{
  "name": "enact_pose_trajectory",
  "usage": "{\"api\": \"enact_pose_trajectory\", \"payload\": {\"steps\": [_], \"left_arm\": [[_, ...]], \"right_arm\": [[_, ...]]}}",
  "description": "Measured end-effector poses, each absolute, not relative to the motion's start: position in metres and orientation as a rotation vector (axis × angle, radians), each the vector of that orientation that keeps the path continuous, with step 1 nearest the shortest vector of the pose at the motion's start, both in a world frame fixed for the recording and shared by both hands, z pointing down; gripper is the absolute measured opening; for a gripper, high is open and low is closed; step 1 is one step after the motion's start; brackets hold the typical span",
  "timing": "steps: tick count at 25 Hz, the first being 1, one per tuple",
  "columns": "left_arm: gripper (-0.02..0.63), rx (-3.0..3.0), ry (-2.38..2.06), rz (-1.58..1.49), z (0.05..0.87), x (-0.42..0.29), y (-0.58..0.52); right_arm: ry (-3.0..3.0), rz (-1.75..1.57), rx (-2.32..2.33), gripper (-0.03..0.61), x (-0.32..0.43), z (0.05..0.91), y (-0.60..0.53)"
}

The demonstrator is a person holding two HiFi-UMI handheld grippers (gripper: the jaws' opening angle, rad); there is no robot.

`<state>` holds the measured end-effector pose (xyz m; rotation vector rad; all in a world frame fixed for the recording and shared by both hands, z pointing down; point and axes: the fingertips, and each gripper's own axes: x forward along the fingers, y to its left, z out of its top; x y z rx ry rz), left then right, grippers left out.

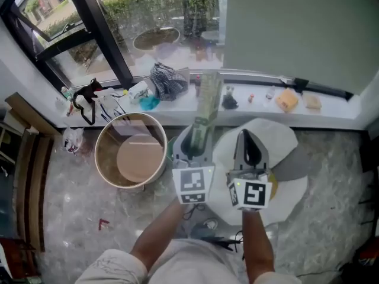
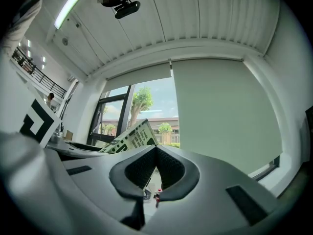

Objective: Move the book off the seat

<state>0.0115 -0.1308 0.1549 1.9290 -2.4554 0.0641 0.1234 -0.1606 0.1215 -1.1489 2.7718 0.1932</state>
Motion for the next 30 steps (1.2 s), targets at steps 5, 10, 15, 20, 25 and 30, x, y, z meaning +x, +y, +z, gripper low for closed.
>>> {"api": "enact_pose_trajectory", "payload": {"steps": [5, 10, 15, 20, 25, 30], "left_arm": [[0.166, 1.793, -2.568, 0.056, 0.149, -0.062, -0.086], [0.166, 1.609, -2.686, 0.048, 0.147, -0.149, -0.02], [0.166, 1.45, -2.759, 0.031, 0.153, -0.219, 0.048], [0.166, 1.324, -2.811, 0.019, 0.158, -0.281, 0.113], [0.166, 1.217, -2.85, -0.002, 0.167, -0.33, 0.173], [0.166, 1.157, -2.856, 0.002, 0.177, -0.362, 0.208]], "right_arm": [[2.838, 0.185, -0.975, 0.003, 0.044, 0.119, -0.128], [2.896, 0.164, -0.786, 0.003, -0.045, 0.118, -0.082], [2.935, 0.177, -0.622, 0.003, -0.121, 0.118, -0.024], [2.969, 0.179, -0.491, 0.003, -0.189, 0.121, 0.029], [2.984, 0.193, -0.382, 0.003, -0.243, 0.127, 0.08], [2.997, 0.212, -0.319, 0.003, -0.282, 0.13, 0.113]]}}
